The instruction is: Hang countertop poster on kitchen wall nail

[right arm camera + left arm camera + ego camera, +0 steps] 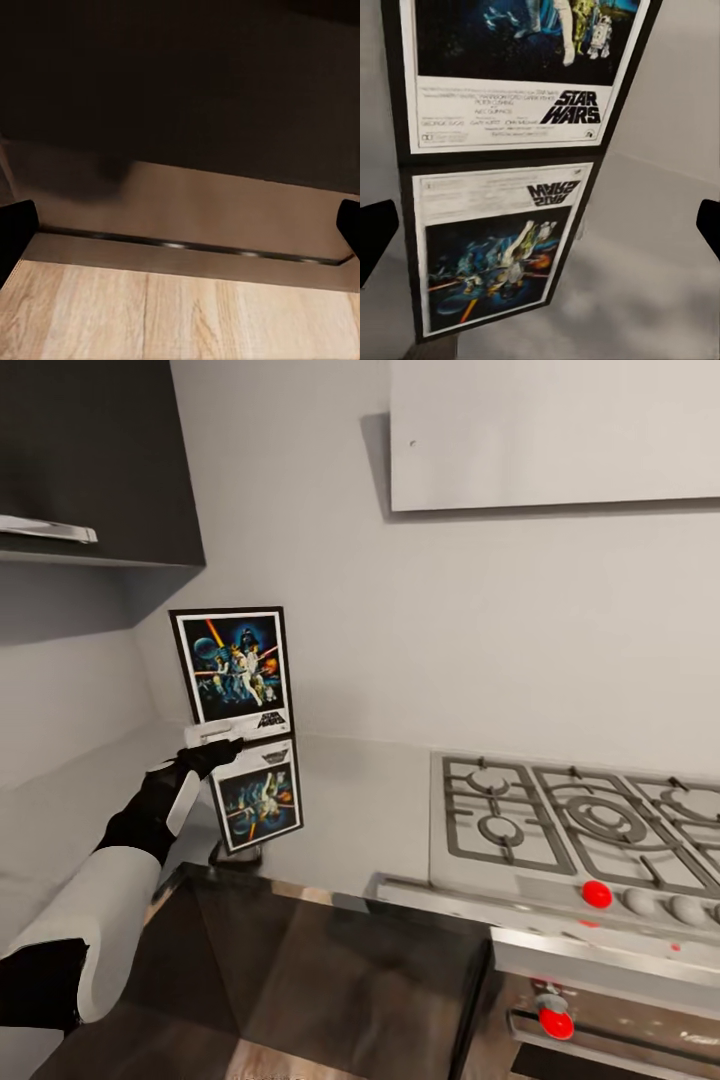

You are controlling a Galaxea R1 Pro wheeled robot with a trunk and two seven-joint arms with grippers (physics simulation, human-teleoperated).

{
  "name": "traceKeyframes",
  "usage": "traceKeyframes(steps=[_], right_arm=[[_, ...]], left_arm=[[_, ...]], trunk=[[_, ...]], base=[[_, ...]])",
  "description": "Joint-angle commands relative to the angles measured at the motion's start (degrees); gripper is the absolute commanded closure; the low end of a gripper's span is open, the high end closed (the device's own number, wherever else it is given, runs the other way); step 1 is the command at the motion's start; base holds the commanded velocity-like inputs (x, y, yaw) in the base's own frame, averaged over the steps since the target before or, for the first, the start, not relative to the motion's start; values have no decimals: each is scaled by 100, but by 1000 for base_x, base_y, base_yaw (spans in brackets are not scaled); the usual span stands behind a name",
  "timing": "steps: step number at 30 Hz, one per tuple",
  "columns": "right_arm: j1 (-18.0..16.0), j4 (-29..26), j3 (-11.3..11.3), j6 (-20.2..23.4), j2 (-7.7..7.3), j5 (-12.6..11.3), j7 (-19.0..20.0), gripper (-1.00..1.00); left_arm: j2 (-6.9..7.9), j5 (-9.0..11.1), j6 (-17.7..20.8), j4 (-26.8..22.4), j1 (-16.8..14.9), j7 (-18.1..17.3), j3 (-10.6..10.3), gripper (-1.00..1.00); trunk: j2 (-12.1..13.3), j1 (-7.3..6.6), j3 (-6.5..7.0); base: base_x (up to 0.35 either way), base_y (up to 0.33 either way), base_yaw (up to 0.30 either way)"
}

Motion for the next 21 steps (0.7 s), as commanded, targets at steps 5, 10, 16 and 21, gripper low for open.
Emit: traceKeyframes(steps=[5, 10, 16, 21], right_arm=[[3, -3, 7, -5, -1, 10, -31, -100], [3, -2, 10, -5, -1, 10, -31, -100], [3, -2, 14, -5, -1, 10, -31, -100], [3, -2, 15, -5, -1, 10, -31, -100]], left_arm=[[-1, 56, 33, -6, -3, 2, 9, -100], [8, 56, 33, -6, -3, 2, 13, -100], [27, 56, 33, -6, -3, 2, 14, -100], [33, 56, 33, -10, -3, 2, 15, -100]], trunk=[[-3, 0, -5], [-3, 0, -5], [-3, 0, -5], [-3, 0, -5]], base=[[5, 0, 246], [1, 0, 93], [83, 0, 22], [180, 0, 4]])
